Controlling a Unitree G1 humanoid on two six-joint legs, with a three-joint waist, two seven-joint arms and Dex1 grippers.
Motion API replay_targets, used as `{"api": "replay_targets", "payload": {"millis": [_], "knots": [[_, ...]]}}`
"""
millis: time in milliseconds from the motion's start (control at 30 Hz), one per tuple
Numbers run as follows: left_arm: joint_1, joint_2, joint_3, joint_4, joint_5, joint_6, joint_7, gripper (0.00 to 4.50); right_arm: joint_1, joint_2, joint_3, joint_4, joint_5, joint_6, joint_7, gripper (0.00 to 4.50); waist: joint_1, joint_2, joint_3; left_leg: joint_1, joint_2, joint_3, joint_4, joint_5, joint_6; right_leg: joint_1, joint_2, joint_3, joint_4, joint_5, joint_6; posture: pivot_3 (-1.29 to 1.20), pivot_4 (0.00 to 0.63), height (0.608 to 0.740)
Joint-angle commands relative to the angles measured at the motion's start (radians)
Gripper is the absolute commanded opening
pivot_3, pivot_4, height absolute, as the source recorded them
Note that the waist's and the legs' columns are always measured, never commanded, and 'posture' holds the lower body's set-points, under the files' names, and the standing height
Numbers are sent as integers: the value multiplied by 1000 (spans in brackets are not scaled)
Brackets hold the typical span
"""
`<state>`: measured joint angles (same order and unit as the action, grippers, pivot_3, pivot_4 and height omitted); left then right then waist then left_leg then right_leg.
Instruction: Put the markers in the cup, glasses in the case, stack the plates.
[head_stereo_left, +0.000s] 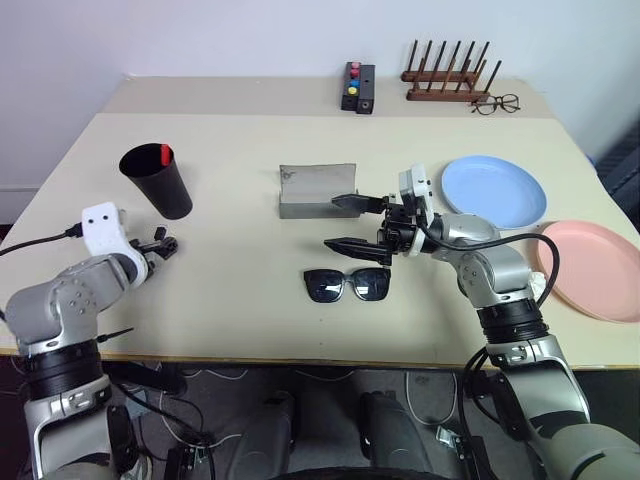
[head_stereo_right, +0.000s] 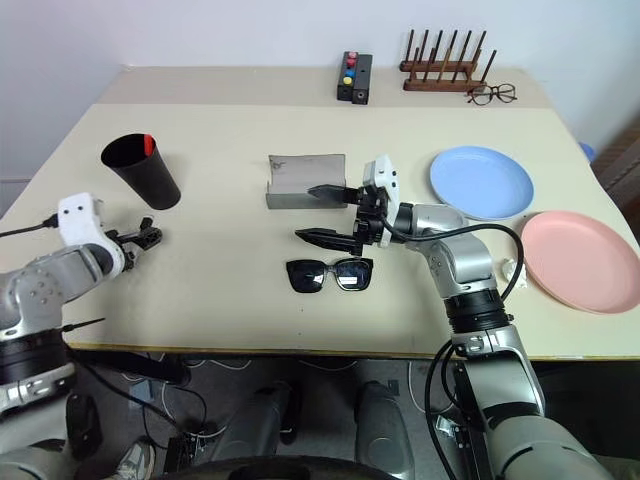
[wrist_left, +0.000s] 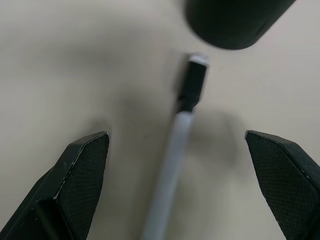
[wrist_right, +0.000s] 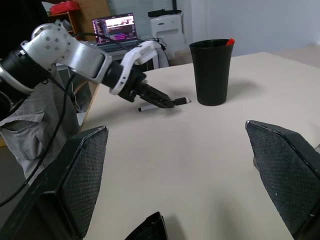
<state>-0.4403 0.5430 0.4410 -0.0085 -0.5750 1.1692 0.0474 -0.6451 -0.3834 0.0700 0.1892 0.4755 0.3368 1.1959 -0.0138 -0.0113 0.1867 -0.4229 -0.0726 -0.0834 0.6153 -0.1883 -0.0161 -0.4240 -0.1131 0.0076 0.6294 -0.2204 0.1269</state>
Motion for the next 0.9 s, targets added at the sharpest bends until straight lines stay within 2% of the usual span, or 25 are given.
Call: {"api": "replay_targets", "payload": {"millis": [33,267,467,533,700,767,867,900], "knots": [[-19,23,5,27,45,8,1,3568,-1,-10,-23,-54,15,2,-13,4500,-5,0,0,0,0,0,0,0,0,0,0,0,0,0,0,0,150,740],[-11,26,29,5,72,43,-14,76,22,-20,-30,-78,19,8,-29,4500,-1,0,0,0,0,0,0,0,0,-1,0,0,0,0,0,0,150,740],[-9,13,60,-40,72,81,-18,19,17,-19,-29,-59,16,-2,-31,4500,-1,0,0,0,0,0,0,0,0,-1,0,0,0,0,0,0,150,740],[0,-3,74,-81,33,107,-55,19,13,-17,-28,-49,13,-8,-30,4500,-1,0,0,0,0,0,0,0,0,-1,0,0,0,0,0,0,150,740],[81,-9,7,-269,-100,159,-230,19,2,-19,-30,-29,7,-18,-27,4500,-2,-1,0,0,0,0,0,0,0,-1,0,0,0,0,0,0,150,740],[117,-4,-55,-337,-141,169,-298,19,-1,-22,-31,-23,4,-22,-27,4500,-1,-1,0,0,0,0,0,0,-1,-1,0,0,0,0,0,0,150,740],[125,-20,-118,-370,-147,131,-337,19,-2,-27,-33,-17,2,-30,-28,4500,0,-1,0,0,0,0,0,0,-1,0,-1,0,0,0,-1,0,150,740],[118,-41,-133,-370,-113,60,-325,19,-2,-27,-34,-16,1,-32,-31,4500,0,-1,0,0,0,0,0,0,0,0,-1,0,0,0,-1,0,150,740]]}}
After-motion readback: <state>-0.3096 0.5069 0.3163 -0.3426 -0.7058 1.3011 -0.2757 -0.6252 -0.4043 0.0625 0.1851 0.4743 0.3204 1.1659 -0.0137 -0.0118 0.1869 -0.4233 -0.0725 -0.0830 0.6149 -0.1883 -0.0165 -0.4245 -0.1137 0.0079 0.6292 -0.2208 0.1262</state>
